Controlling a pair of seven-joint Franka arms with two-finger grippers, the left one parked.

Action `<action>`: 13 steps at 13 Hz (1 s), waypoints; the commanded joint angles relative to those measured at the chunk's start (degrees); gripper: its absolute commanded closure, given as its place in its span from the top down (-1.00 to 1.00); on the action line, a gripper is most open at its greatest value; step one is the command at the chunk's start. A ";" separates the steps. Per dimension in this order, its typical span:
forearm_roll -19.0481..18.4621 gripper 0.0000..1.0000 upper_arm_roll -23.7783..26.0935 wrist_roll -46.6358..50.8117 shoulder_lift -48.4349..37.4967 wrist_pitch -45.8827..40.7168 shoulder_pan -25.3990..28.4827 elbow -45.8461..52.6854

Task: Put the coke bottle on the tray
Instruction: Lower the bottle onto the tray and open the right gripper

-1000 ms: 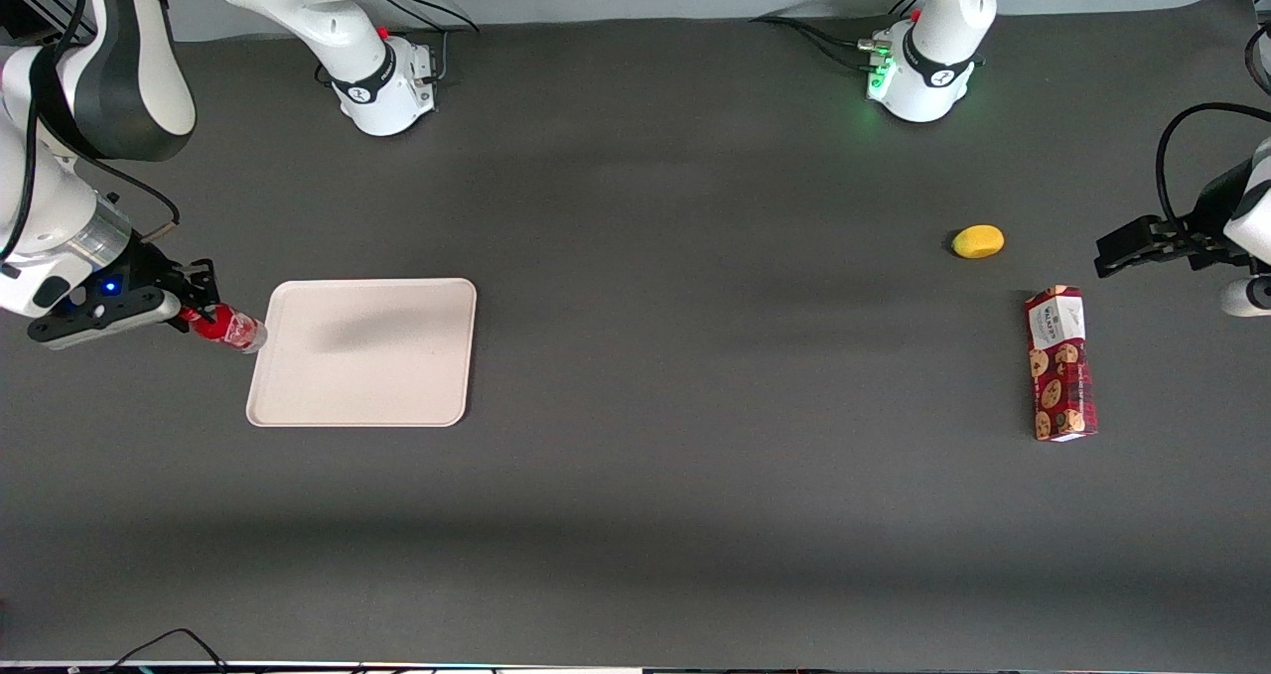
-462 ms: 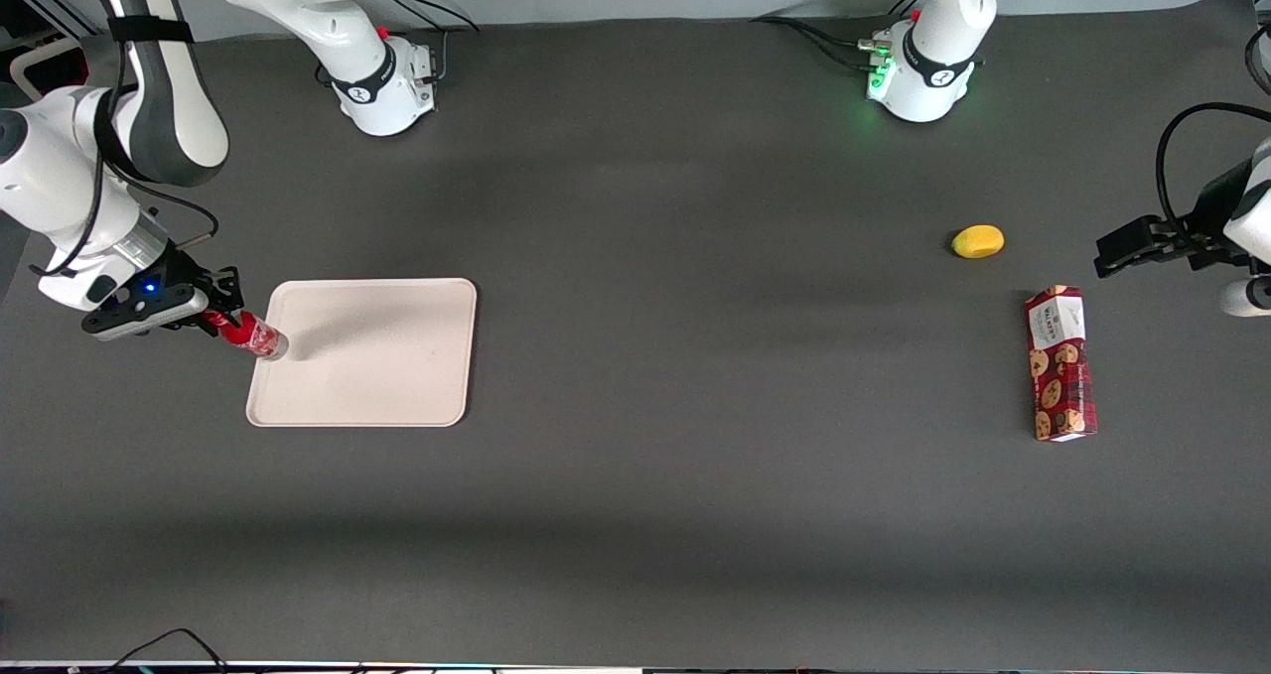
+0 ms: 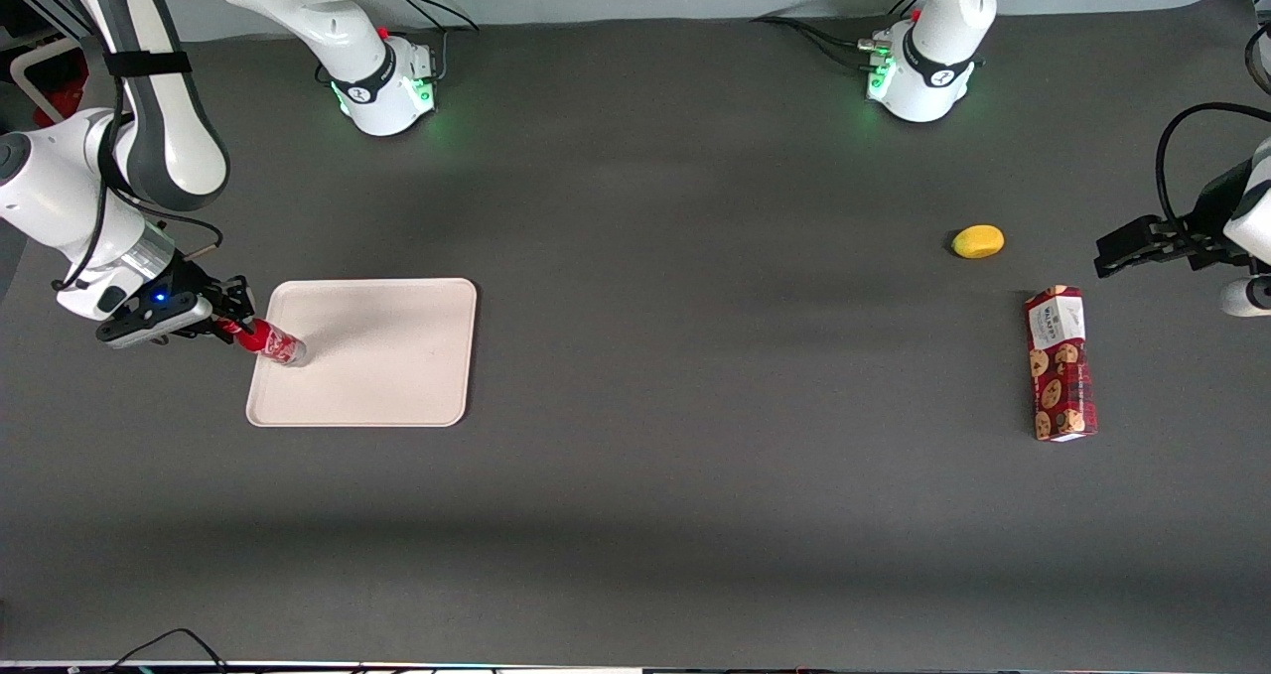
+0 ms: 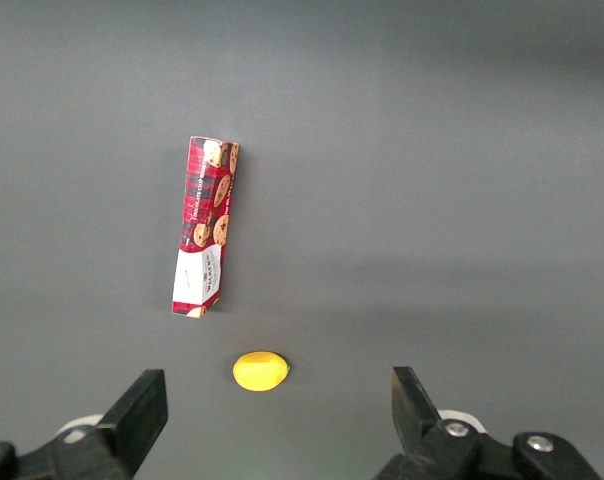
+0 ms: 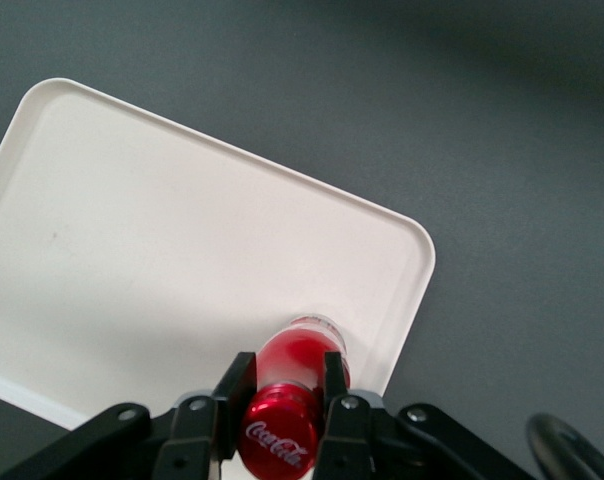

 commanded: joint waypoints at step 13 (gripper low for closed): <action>2.39 1.00 -0.17 2.56 -0.46 -8.45 0.93 7.27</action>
